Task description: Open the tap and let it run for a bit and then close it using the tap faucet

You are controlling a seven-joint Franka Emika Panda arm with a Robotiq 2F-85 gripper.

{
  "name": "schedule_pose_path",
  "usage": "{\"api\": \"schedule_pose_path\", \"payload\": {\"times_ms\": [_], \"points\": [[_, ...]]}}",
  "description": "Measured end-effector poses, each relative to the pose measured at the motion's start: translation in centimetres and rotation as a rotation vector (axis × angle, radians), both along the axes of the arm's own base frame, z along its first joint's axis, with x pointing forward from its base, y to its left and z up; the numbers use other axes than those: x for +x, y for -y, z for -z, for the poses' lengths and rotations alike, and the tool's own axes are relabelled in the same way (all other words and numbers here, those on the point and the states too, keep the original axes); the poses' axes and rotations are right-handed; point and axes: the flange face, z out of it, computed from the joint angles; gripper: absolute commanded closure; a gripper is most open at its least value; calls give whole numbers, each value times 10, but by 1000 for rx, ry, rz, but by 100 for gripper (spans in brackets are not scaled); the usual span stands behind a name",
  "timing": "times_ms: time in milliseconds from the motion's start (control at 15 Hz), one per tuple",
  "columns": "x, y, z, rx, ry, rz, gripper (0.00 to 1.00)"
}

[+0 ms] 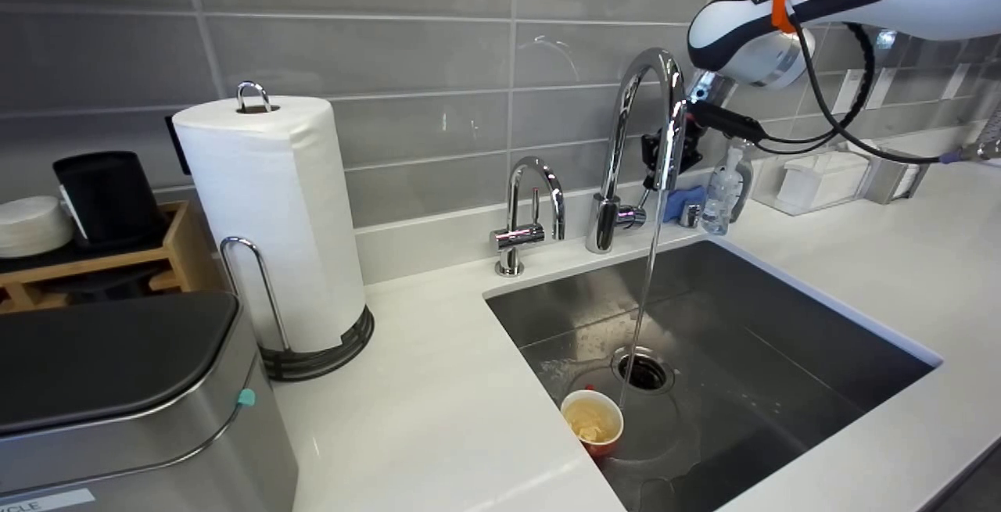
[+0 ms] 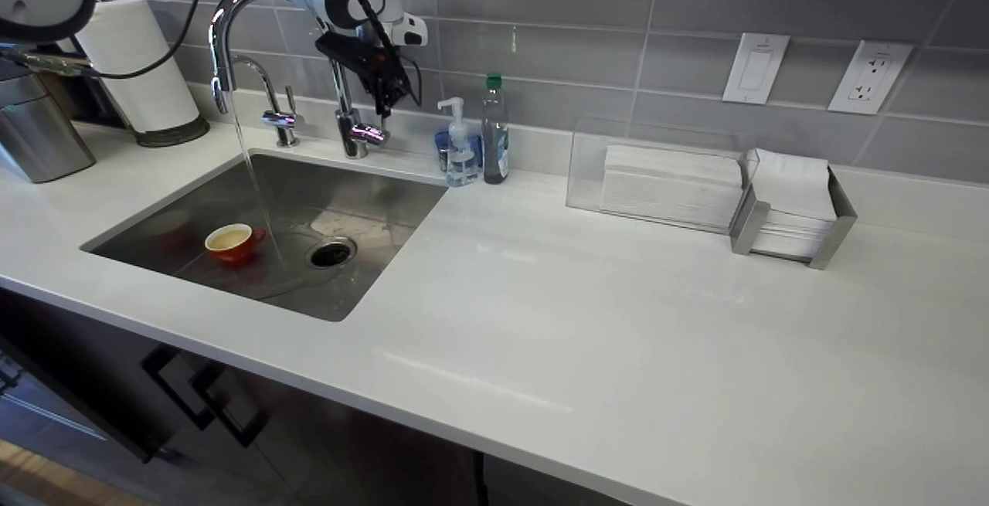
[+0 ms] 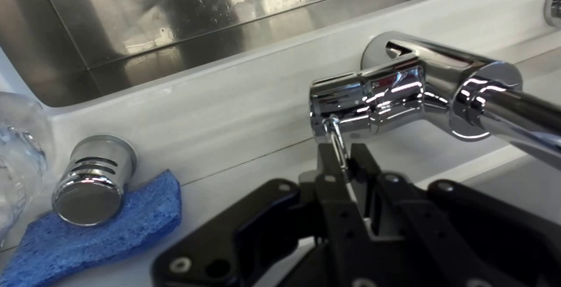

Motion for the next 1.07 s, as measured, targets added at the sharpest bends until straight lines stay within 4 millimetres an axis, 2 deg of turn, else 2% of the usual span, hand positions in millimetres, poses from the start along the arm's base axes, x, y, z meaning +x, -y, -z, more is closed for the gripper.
{"api": "schedule_pose_path", "payload": {"times_ms": [1067], "points": [[1,0,-1,2,-5,-10,97]]}}
